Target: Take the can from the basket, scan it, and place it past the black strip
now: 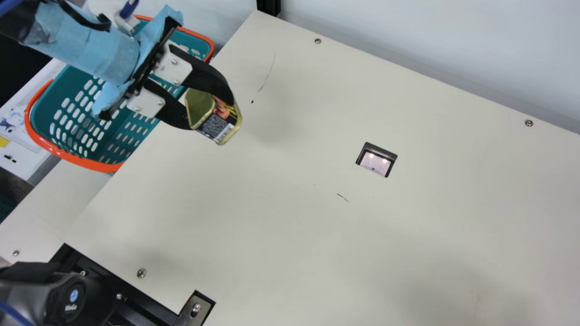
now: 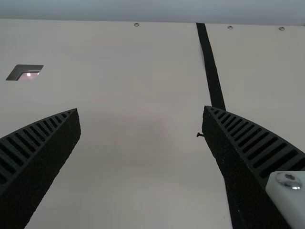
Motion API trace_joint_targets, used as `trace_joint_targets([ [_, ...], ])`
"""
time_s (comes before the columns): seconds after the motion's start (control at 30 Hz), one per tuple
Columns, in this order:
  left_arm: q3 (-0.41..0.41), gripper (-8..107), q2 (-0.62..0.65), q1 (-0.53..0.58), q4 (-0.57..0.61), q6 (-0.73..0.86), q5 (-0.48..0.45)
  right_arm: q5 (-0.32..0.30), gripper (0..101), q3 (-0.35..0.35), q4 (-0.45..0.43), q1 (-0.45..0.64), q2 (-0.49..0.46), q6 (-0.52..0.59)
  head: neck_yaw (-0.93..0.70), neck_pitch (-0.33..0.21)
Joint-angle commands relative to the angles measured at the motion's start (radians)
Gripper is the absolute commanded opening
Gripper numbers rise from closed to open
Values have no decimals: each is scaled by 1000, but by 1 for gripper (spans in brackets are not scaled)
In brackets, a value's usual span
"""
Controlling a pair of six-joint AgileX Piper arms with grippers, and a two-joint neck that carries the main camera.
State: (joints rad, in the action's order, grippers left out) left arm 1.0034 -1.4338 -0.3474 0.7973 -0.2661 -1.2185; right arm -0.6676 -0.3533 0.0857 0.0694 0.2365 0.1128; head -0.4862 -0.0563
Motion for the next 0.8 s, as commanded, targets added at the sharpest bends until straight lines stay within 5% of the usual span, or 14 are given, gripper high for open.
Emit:
trace_joint_targets([
  [0.0,-12,10,-2,5,33,-4,-2,0,101,0,0,0,0,0,-13,-45],
  [0.77,-26,10,7,19,51,2,23,0,101,0,0,0,0,0,-11,-44],
])
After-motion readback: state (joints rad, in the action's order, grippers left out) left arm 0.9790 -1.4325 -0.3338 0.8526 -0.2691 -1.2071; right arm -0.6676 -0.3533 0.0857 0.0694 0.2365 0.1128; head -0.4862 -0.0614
